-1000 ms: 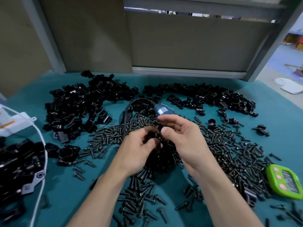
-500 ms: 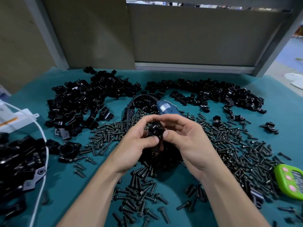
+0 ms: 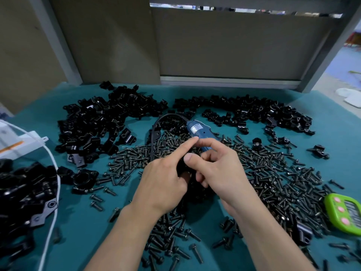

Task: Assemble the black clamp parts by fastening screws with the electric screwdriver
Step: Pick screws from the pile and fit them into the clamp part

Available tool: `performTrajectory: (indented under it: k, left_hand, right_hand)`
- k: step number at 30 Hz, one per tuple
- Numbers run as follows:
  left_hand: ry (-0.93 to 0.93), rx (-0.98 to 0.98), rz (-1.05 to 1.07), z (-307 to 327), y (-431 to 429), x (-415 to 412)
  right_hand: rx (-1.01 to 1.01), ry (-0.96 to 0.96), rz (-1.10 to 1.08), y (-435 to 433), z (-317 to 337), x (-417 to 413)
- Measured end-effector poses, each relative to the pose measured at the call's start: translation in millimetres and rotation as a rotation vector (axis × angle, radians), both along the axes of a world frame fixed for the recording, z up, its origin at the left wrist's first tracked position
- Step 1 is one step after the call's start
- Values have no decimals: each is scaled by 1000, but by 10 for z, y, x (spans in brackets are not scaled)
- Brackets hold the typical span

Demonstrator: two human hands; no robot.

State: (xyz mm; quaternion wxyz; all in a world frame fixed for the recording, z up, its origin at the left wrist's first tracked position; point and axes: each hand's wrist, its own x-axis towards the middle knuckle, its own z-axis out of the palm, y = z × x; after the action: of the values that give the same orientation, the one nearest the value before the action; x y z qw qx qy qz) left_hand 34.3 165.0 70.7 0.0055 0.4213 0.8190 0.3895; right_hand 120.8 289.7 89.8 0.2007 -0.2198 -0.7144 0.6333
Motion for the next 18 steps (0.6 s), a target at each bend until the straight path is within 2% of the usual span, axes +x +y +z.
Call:
performTrajectory:
  k: [3,5,9,11,13,18]
  left_hand:
    - [-112,19,-23,16,6,15]
    - [-197,39,-50,31,3,26]
    - [-305,80,-77,3,-24,-18]
    - [-347,100,-70,-18,-38,-65]
    - [-402,123,-70,-29,-34,-98]
    - [-610,294,-88,-8,17,-124]
  right_hand:
    - [149,-51,-41,-35,7,-3]
    - [317,-48,-69,-67,21,1]
    - [466,-92,40,-102,30,29]
    - [417,-109,108,-75,35,25]
    - [257,-70,150,-48,31,21]
    - [12,33,45,-13,0,-4]
